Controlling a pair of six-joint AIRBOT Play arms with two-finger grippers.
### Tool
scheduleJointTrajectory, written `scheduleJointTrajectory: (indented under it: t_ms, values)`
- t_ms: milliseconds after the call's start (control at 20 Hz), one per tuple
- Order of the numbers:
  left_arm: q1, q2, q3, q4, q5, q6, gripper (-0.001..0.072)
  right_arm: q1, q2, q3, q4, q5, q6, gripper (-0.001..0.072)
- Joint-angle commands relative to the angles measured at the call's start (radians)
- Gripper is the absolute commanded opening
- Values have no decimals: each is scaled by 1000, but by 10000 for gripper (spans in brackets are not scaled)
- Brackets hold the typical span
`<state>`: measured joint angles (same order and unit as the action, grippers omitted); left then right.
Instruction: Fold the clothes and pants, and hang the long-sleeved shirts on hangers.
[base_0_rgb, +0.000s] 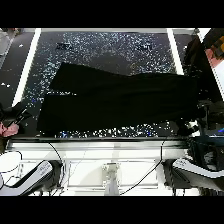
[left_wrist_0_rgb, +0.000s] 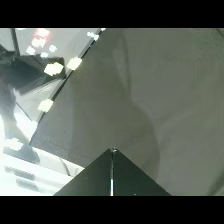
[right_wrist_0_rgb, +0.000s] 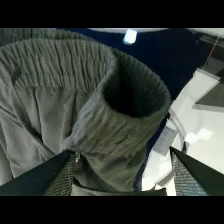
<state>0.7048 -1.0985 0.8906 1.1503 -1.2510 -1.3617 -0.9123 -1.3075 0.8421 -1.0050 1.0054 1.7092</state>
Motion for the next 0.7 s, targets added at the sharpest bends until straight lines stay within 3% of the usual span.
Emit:
scheduleJointTrajectory:
  t_ms: [0, 400, 650]
  values:
    - [0, 1, 0, -11, -5, 1, 5, 1, 11, 1, 14, 39, 1, 631]
    - [0, 1, 0, -14, -6, 1, 4, 24, 43, 83, -46, 30, 38, 629]
    - [0, -1, 0, -14, -10, 1, 3, 34, 19, 84, -229, 193, 73, 629]
